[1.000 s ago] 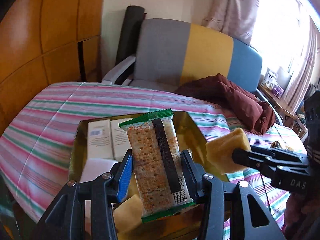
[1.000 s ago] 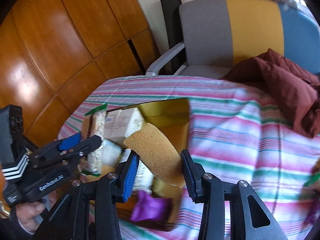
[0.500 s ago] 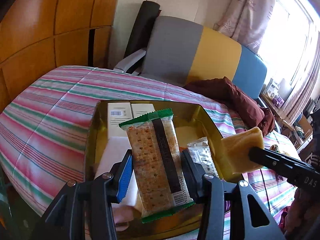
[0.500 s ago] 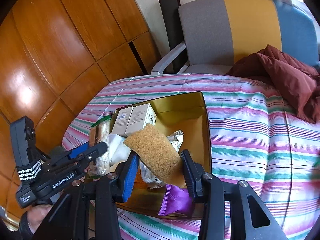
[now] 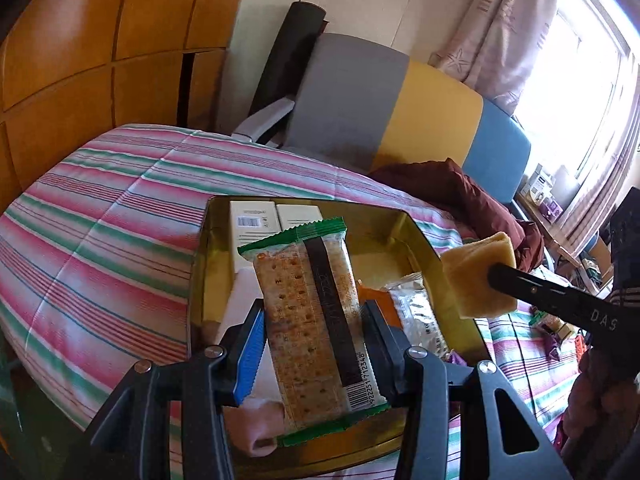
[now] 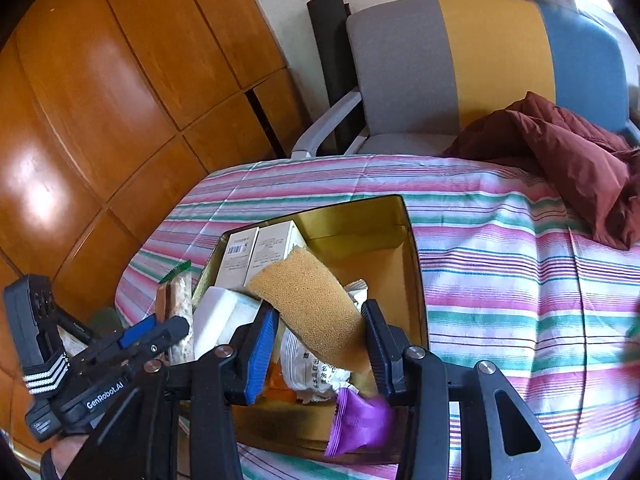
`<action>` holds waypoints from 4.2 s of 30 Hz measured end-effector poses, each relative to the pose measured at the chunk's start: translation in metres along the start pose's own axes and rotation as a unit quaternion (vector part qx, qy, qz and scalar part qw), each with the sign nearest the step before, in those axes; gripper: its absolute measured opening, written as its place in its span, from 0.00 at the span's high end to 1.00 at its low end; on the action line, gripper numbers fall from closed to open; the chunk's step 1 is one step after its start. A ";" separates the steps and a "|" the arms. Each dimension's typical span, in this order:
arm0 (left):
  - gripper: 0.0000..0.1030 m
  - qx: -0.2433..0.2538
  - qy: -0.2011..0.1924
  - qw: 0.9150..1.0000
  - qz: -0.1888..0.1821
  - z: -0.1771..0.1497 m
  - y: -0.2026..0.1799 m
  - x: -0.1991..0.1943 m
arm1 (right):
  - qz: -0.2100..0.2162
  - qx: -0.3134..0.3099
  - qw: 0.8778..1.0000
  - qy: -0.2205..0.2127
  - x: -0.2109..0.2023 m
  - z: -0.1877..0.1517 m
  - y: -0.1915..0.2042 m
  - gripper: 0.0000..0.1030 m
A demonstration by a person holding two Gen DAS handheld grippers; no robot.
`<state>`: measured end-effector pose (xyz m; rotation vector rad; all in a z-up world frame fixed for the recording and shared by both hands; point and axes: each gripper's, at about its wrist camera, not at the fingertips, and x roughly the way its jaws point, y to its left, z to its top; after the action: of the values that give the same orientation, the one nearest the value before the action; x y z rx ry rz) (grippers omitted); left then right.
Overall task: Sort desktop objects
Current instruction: 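Carry the tan sponge and cracker packet into the gold tray and release them, then move both grippers back to the remaining pile, then grasp the green-and-white milk carton with the right gripper while the left grasps the cracker stick packet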
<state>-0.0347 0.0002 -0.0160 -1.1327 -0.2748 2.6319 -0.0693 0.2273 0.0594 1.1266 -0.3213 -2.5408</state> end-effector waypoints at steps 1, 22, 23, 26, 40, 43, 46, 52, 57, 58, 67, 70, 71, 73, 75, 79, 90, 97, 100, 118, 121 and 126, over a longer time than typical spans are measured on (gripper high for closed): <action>0.54 0.001 0.000 1.000 -0.001 0.002 -0.001 0.001 | -0.008 0.002 1.000 -0.003 -0.001 0.000 -0.001 0.58; 0.41 -0.009 0.050 0.999 -0.008 0.008 -0.018 0.038 | -0.021 0.086 0.996 0.027 0.009 -0.016 -0.033 0.27; 0.41 -0.014 0.048 0.999 -0.010 0.008 -0.016 0.035 | -0.022 0.088 0.996 0.027 0.009 -0.016 -0.034 0.26; 0.41 -0.019 0.042 0.999 -0.008 0.006 -0.014 0.028 | -0.026 0.099 0.994 0.025 0.006 -0.020 -0.039 0.24; 0.42 -0.013 0.043 0.999 -0.018 -0.005 -0.022 0.010 | -0.086 0.097 0.991 0.011 -0.025 -0.038 -0.064 0.24; 0.42 -0.008 0.042 0.999 -0.028 -0.003 -0.026 0.007 | -0.098 0.103 0.990 0.006 -0.037 -0.039 -0.076 0.24; 0.41 0.000 0.046 0.998 -0.039 -0.003 -0.033 0.008 | -0.112 0.118 0.987 0.002 -0.050 -0.038 -0.091 0.24; 0.41 0.028 0.042 0.997 -0.059 -0.003 -0.052 0.007 | -0.122 0.173 0.977 -0.004 -0.080 -0.037 -0.132 0.23; 0.41 0.059 0.039 0.996 -0.056 -0.001 -0.072 0.007 | -0.136 0.236 0.962 -0.025 -0.115 -0.036 -0.178 0.23; 0.41 0.063 0.043 0.995 -0.067 -0.001 -0.077 0.008 | -0.138 0.248 0.958 -0.030 -0.122 -0.036 -0.187 0.23; 0.41 0.108 0.062 0.985 -0.119 0.000 -0.123 0.012 | -0.198 0.384 0.900 -0.055 -0.185 -0.061 -0.299 0.15; 0.41 0.123 0.068 0.981 -0.131 -0.001 -0.139 0.015 | -0.196 0.415 0.887 -0.043 -0.189 -0.071 -0.331 0.14; 0.41 0.127 0.073 0.980 -0.136 -0.002 -0.145 0.017 | -0.198 0.423 0.883 -0.034 -0.188 -0.074 -0.342 0.13; 0.41 0.134 0.078 0.978 -0.141 -0.003 -0.154 0.019 | -0.195 0.437 0.878 -0.023 -0.184 -0.078 -0.355 0.13; 0.41 0.142 0.081 0.976 -0.145 -0.003 -0.162 0.022 | -0.174 0.461 0.870 -0.013 -0.177 -0.084 -0.369 0.13; 0.41 0.159 0.087 0.971 -0.153 -0.004 -0.179 0.025 | -0.157 0.509 0.846 -0.025 -0.166 -0.097 -0.390 0.13; 0.41 0.200 0.109 0.960 -0.165 -0.013 -0.220 0.046 | -0.112 0.572 0.811 -0.050 -0.152 -0.120 -0.416 0.18; 0.41 0.221 0.124 0.950 -0.181 -0.018 -0.248 0.061 | -0.113 0.567 0.815 -0.041 -0.144 -0.117 -0.421 0.41; 0.41 0.234 0.127 0.946 -0.186 -0.019 -0.262 0.068 | -0.126 0.539 0.831 -0.043 -0.147 -0.108 -0.414 0.52; 0.41 0.389 0.140 0.878 -0.243 -0.037 -0.392 0.139 | -0.175 0.455 0.870 -0.081 -0.166 -0.083 -0.386 0.56; 0.41 0.404 0.146 0.862 -0.269 -0.040 -0.408 0.152 | -0.181 0.444 0.873 -0.093 -0.170 -0.078 -0.383 0.56; 0.41 0.438 0.165 0.840 -0.276 -0.051 -0.433 0.175 | -0.180 0.440 0.873 -0.108 -0.178 -0.076 -0.385 0.56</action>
<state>-0.0424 0.4686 -0.0511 -0.9331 0.5485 1.6640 0.0161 0.6453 -0.0010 1.2477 -1.5897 -2.9084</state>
